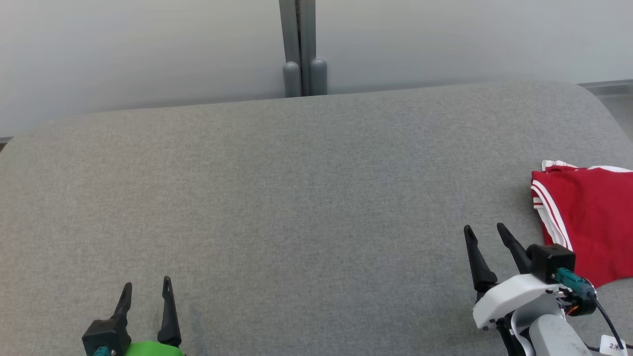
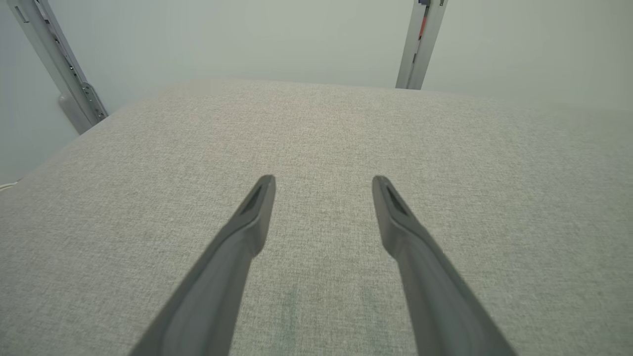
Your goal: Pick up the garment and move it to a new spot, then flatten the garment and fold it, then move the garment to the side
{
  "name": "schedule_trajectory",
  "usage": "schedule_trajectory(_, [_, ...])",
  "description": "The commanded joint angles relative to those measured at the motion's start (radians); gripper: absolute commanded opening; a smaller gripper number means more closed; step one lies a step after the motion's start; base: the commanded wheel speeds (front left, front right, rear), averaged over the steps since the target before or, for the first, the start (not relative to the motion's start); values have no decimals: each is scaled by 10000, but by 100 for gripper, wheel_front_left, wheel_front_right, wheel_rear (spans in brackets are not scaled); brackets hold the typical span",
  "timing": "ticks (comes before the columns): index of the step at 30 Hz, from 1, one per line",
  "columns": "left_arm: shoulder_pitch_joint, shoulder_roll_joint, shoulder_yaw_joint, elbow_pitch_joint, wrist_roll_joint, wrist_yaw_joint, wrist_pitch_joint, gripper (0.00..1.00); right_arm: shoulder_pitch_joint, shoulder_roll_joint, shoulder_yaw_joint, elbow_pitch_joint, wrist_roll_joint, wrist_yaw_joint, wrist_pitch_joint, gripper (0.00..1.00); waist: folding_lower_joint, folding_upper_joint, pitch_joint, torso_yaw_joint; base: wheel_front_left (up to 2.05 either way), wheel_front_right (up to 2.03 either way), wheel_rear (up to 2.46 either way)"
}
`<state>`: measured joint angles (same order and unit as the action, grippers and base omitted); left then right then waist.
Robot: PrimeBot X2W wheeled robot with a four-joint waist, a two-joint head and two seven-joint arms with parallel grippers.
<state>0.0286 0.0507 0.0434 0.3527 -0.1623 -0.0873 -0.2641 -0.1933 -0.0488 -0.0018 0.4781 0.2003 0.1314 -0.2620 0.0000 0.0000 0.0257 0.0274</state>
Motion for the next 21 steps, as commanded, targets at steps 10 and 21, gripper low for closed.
schedule_trajectory(10, [328,13,-60,-446,83,8,3,100,404,-38,-129,-447,-34,-17,-34,100,0,0,-335,-102,0,0,0])
schedule_trajectory(21, [358,-2,-168,-750,-53,-11,2,0,421,-2,-84,-1021,17,0,1,0,0,0,-390,-165,0,0,0])
